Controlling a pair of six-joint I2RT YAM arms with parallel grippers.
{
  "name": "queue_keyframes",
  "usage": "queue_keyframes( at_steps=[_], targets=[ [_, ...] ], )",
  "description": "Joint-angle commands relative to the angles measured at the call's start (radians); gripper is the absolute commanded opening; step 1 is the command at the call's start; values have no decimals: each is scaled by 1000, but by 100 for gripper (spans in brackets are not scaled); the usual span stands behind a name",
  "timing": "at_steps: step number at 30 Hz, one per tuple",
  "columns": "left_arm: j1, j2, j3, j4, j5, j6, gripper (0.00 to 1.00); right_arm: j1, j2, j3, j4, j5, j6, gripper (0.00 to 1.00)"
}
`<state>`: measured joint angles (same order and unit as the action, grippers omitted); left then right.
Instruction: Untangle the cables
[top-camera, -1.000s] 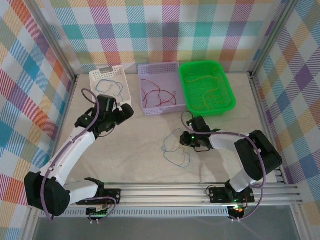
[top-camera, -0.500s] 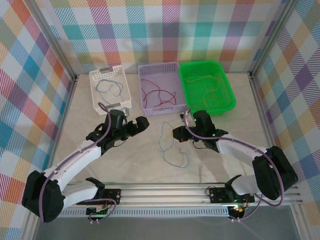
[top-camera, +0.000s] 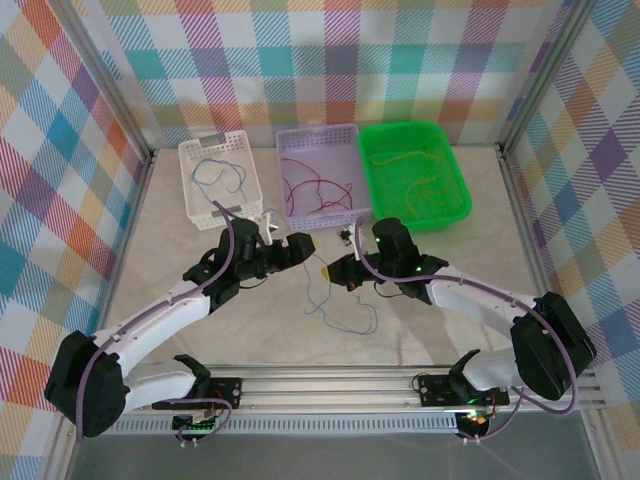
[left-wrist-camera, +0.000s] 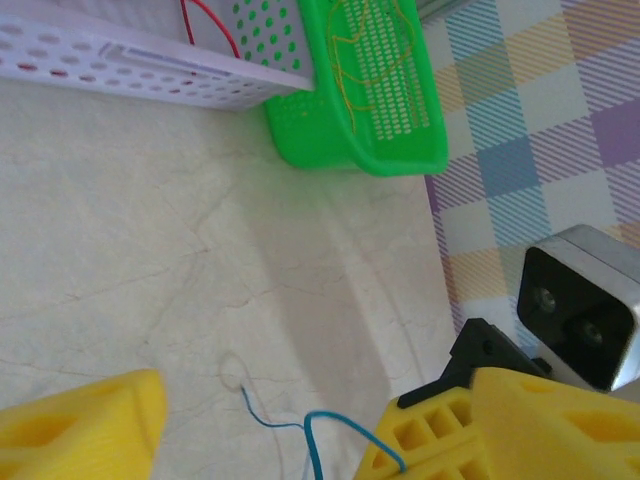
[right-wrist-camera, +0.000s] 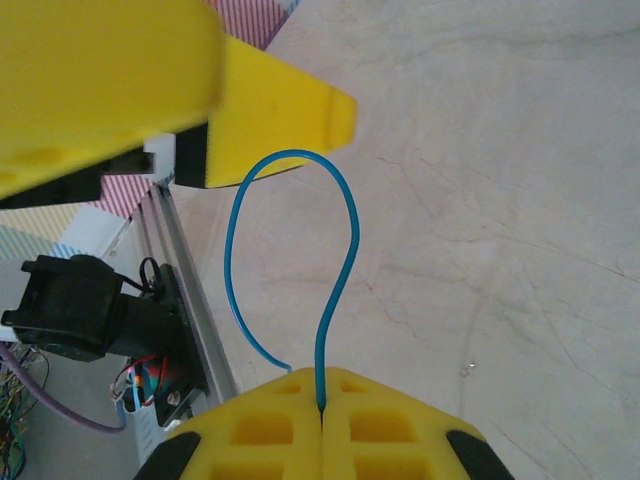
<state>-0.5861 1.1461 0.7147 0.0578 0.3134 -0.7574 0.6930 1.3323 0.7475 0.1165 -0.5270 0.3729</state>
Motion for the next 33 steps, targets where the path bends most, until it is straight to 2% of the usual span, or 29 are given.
queue_keyframes(
  at_steps=[1,9,20,24,28,33],
  targets=[
    [-8,0,-21,37,19,9,65,10,4,35,-15,-22,-32,0],
    [-11,0,-30,70,48,0,41,20,13,44,-10,-13,-22,0],
    [-26,12,-51,128,97,-23,32,29,24,61,-12,6,-12,0],
    [-29,12,-52,127,100,-22,20,33,30,64,-11,8,-11,0],
    [-29,-3,-36,92,81,-5,0,34,34,64,-24,22,-12,0],
    [-27,-43,45,-69,-16,47,0,34,0,58,-66,76,-20,2]
  ],
)
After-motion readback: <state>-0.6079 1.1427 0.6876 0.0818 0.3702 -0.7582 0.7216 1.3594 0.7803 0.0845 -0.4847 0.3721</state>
